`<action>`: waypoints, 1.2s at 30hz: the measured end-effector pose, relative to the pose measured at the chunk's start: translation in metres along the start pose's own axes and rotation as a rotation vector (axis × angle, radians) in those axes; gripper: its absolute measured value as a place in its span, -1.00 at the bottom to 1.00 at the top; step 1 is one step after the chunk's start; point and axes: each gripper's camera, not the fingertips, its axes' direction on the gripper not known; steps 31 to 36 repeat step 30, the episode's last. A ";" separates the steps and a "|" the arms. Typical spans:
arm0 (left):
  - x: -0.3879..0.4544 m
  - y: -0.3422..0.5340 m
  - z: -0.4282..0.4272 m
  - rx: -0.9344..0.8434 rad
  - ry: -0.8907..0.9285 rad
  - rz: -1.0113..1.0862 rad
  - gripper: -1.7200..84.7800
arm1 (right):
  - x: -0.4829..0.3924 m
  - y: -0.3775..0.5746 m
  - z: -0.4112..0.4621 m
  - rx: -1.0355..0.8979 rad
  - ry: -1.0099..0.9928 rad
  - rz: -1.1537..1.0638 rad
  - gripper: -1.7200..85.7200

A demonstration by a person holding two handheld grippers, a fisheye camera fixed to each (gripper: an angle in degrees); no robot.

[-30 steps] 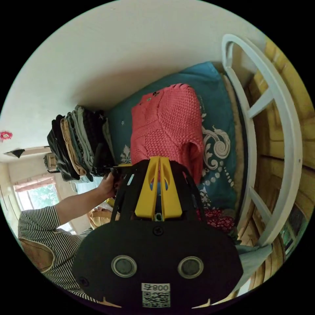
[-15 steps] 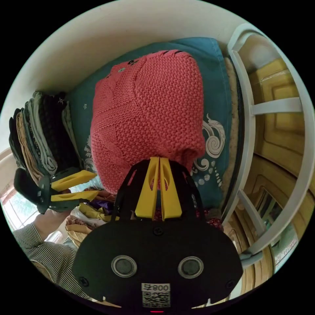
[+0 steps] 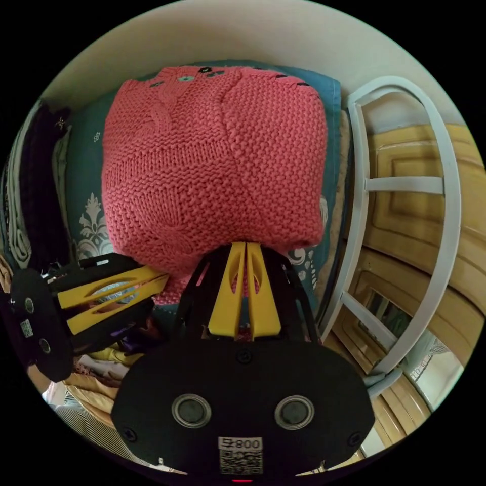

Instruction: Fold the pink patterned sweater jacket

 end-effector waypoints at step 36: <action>0.125 0.202 -0.179 0.179 0.428 0.191 -0.78 | 0.170 0.434 -0.239 0.418 -0.396 0.387 -0.74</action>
